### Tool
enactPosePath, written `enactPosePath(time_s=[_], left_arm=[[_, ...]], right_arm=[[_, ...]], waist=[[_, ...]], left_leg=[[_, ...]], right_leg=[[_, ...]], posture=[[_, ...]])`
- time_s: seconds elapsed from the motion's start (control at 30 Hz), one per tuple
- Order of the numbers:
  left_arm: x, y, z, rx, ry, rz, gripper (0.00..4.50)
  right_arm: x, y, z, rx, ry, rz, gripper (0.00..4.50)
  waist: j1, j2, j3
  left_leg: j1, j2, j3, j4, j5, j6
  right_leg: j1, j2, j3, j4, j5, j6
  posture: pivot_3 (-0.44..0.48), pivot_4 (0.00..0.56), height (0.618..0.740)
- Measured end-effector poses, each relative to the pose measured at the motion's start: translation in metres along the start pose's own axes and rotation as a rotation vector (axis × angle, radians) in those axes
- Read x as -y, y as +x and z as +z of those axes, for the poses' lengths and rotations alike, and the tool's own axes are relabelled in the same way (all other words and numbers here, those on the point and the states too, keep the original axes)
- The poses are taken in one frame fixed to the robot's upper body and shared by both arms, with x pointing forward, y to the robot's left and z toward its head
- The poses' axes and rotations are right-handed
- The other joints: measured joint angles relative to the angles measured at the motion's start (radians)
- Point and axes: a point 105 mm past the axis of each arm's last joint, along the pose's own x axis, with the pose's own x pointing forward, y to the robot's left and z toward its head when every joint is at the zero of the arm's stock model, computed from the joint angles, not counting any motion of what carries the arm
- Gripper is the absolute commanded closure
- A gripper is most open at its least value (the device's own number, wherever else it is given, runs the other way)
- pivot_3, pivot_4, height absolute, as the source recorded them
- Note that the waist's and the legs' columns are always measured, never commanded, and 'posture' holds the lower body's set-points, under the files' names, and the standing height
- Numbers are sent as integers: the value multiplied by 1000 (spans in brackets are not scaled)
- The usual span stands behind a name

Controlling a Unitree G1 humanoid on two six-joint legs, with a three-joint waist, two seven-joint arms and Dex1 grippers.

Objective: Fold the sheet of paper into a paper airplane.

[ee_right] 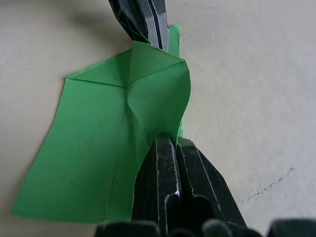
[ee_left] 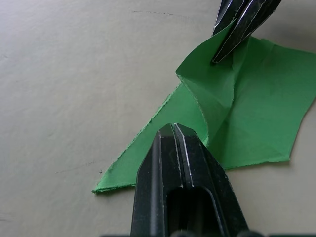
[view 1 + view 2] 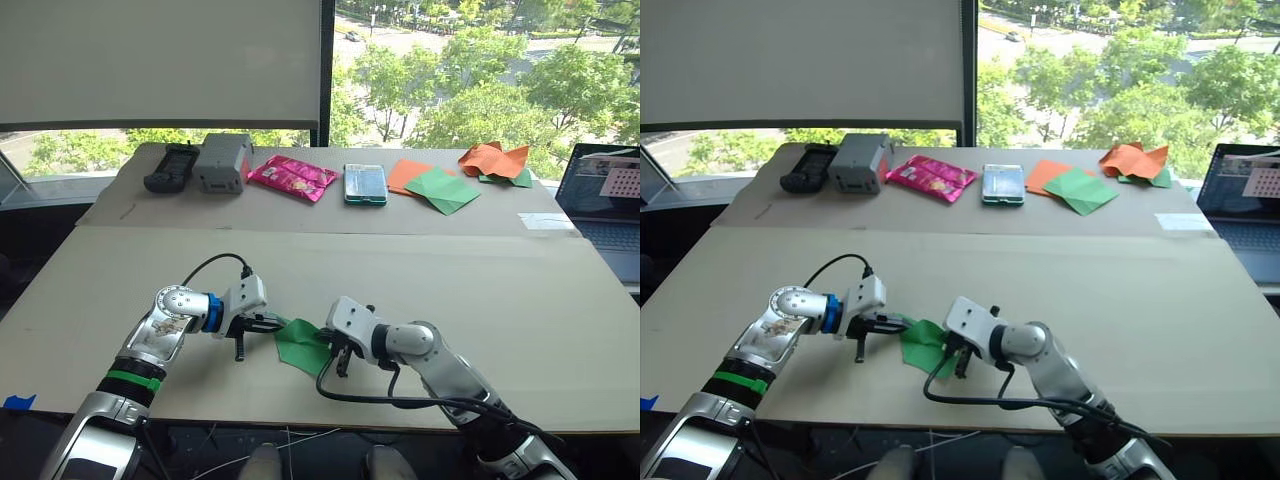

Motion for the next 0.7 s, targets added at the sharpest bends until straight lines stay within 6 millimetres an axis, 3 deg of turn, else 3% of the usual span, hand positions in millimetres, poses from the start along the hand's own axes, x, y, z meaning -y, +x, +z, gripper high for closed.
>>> enactPosePath(time_s=[0.7], left_arm=[[-2, -1, 0, 2, -3, 15, 4492]], right_arm=[[-6, -8, 2, -60, 70, -5, 4443]], waist=[[5, 0, 0]], left_leg=[[-1, 0, 0, 0, -1, -1]], right_leg=[[-1, 0, 0, 0, 0, 0]], posture=[[0, 150, 720]])
